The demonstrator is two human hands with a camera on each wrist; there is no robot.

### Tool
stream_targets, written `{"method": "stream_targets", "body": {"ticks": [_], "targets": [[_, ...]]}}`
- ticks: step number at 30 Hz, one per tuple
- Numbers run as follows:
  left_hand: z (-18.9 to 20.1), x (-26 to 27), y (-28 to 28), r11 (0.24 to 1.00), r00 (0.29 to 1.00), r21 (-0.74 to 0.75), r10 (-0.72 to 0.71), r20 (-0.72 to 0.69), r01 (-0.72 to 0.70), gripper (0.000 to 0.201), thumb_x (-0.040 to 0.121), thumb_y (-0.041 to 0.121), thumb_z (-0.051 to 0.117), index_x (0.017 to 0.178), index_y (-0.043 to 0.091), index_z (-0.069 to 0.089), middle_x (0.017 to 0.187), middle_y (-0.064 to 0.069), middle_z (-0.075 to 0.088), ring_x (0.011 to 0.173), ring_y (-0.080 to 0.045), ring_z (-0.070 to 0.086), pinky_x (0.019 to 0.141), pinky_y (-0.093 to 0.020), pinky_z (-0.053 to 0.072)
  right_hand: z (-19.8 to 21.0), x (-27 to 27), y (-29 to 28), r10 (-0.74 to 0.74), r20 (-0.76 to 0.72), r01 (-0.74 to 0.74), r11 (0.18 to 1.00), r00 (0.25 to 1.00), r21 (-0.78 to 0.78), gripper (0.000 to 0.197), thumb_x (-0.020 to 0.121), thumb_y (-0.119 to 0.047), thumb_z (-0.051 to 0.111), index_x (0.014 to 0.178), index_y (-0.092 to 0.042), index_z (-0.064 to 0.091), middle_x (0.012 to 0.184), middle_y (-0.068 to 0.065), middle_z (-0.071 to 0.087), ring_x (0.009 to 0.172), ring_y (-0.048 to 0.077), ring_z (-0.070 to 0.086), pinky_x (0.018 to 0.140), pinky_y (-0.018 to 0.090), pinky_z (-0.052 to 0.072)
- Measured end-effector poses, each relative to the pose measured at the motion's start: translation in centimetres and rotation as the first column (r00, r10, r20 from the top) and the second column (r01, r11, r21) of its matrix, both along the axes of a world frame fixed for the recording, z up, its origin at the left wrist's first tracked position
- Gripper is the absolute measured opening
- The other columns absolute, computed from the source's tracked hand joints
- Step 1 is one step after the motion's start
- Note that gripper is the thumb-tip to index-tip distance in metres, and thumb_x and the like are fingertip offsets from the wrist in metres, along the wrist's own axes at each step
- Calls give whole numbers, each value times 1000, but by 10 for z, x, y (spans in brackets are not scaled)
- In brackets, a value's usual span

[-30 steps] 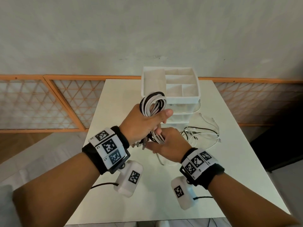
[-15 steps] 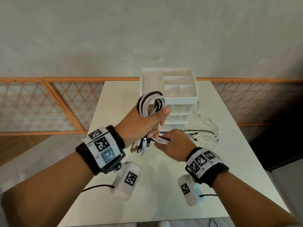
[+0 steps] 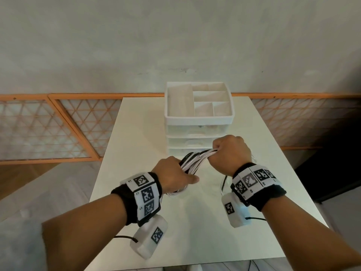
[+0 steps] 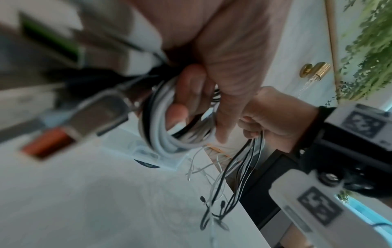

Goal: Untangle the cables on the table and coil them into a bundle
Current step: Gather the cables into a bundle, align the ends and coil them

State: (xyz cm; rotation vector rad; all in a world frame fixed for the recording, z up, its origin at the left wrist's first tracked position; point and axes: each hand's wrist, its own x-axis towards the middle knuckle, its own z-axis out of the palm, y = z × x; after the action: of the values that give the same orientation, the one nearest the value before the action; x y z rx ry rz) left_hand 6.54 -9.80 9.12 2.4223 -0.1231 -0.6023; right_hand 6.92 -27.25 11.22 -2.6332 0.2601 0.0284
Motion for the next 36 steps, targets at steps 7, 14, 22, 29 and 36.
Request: {"method": "stream_targets", "body": {"ticks": [7,14,22,29,36], "targets": [[9,26,25,940,979,-277,200,-36,-202,30,79,36,77,69,11,64,59,-2,61,48,-16,47,51,-24,36,10,-6,-18,202,142,-244,874,969,420,22,80,-34,79,69,-18,69,54,-6,60,49,8,51,51,18,41],[25,29,25,666,926,-644,294,-238,-377,33,92,40,63,80,9,61,68,-6,60,40,-12,34,39,-22,32,-13,-11,-13,30,363,-287,671,931,683,18,95,-22,64,86,-13,77,59,-4,57,52,12,45,56,26,39],[43,15,-2,645,987,-747,112,-113,-159,70,56,72,69,83,9,55,61,-12,46,50,-17,47,46,-22,40,-37,-26,61,42,655,-448,763,754,467,18,95,-6,58,88,-2,73,76,11,66,65,22,64,58,41,54],[31,21,3,552,904,-734,375,-206,-396,26,84,28,74,74,6,63,62,-9,57,49,-18,55,44,-21,43,-39,-29,55,292,631,-603,714,718,355,29,93,2,58,122,0,65,94,7,60,83,15,59,75,24,52],[32,25,8,496,921,-785,303,-243,-370,25,84,28,70,70,8,67,69,-12,60,63,-26,59,64,-34,48,-28,-33,43,167,481,-435,734,861,522,33,83,-15,78,105,-21,54,97,-11,67,94,8,65,86,20,52]]}}
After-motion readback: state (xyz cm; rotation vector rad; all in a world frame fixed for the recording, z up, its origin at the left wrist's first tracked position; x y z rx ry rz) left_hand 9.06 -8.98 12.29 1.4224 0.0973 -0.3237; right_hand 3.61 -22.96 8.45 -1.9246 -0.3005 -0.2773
